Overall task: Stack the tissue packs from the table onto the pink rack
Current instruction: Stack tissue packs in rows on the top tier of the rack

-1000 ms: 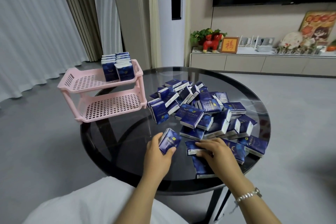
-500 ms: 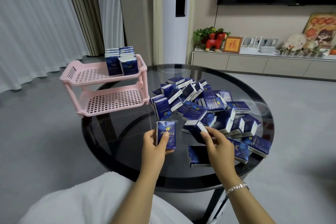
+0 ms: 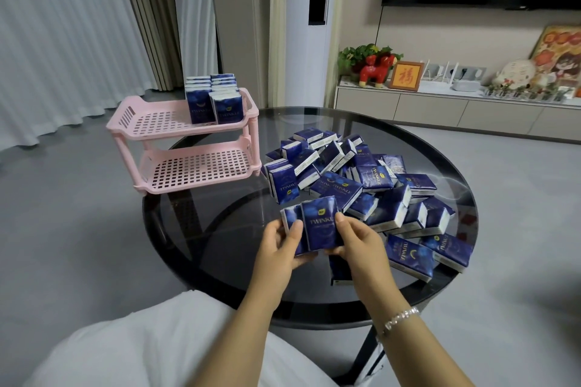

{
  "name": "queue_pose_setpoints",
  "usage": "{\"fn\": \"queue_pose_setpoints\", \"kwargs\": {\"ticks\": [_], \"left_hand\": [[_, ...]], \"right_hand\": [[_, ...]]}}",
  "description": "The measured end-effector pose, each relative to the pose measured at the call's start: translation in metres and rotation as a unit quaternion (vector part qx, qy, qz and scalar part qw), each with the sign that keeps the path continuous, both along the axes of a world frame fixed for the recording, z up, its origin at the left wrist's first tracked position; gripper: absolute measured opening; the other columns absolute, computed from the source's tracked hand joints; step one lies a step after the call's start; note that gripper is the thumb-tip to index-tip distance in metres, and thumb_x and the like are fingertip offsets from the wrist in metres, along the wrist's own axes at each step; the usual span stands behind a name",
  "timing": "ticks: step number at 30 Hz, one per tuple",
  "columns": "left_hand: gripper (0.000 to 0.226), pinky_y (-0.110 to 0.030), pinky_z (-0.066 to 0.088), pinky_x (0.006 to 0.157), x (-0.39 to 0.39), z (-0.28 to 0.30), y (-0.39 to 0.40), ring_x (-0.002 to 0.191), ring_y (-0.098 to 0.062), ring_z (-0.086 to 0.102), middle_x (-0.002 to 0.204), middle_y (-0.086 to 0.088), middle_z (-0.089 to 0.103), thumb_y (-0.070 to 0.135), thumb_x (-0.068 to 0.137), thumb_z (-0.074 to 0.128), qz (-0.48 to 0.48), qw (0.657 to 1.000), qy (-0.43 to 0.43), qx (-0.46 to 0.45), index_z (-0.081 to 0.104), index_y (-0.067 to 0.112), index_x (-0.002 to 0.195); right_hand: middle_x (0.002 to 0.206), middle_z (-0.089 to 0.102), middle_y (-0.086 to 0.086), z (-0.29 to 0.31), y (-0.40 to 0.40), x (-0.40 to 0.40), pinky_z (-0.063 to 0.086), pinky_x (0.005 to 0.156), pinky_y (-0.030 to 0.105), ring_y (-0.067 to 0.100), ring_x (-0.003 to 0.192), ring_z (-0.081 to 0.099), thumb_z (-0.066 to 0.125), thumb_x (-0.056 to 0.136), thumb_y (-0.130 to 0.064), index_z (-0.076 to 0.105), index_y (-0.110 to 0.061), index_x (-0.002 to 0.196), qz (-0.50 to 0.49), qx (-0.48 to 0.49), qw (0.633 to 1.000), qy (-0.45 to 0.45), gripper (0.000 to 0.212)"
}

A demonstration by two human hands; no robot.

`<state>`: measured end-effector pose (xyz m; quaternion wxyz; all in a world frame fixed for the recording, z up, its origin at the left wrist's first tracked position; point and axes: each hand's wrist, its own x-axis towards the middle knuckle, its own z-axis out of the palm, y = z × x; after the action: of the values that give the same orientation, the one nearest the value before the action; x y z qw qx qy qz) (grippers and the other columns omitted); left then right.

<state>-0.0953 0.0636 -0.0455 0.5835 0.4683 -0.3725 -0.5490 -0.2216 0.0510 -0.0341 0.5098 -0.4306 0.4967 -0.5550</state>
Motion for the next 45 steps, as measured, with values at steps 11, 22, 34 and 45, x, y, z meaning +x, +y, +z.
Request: {"fn": "queue_pose_setpoints", "kwargs": {"ticks": [11, 22, 34, 45], "left_hand": [[0.017, -0.022, 0.049, 0.073, 0.003, -0.007, -0.004, 0.091, -0.008, 0.066, 0.1, 0.006, 0.07, 0.029, 0.087, 0.065, 0.064, 0.994, -0.085, 0.018, 0.057, 0.021, 0.1], [0.021, -0.024, 0.048, 0.074, 0.005, -0.008, -0.005, 0.093, -0.01, 0.064, 0.101, 0.004, 0.067, 0.033, 0.086, 0.066, 0.091, 0.989, -0.114, 0.038, 0.055, 0.022, 0.099], [0.035, -0.022, 0.05, 0.073, 0.011, -0.009, -0.006, 0.094, -0.009, 0.066, 0.102, 0.003, 0.07, 0.036, 0.083, 0.068, 0.105, 0.989, -0.097, 0.034, 0.061, 0.012, 0.108], [0.035, -0.018, 0.049, 0.072, 0.012, -0.007, -0.002, 0.095, -0.007, 0.065, 0.104, 0.005, 0.068, 0.021, 0.078, 0.076, 0.062, 0.987, -0.146, 0.016, 0.059, 0.019, 0.108]], "right_hand": [[0.081, 0.069, -0.005, 0.007, -0.004, -0.035, 0.046, 0.063, 0.016, 0.005, 0.063, 0.06, 0.063, 0.088, -0.018, 0.067, -0.025, 0.086, 0.017, -0.035, 0.964, 0.265, 0.008], [0.12, 0.056, 0.002, 0.014, -0.006, -0.054, 0.035, 0.1, 0.036, 0.023, 0.117, 0.04, 0.063, 0.085, -0.037, 0.058, -0.022, 0.122, 0.236, -0.021, 0.757, 0.609, 0.04], [0.102, 0.066, -0.004, -0.004, -0.005, -0.031, 0.047, 0.081, 0.026, 0.014, 0.097, 0.062, 0.061, 0.089, -0.016, 0.06, -0.017, 0.117, 0.071, -0.023, 0.957, 0.279, 0.028], [0.11, 0.069, 0.003, -0.006, -0.011, -0.01, 0.051, 0.092, 0.034, 0.017, 0.103, 0.065, 0.053, 0.094, -0.015, 0.061, -0.013, 0.113, 0.061, -0.045, 0.996, 0.055, 0.021]]}}
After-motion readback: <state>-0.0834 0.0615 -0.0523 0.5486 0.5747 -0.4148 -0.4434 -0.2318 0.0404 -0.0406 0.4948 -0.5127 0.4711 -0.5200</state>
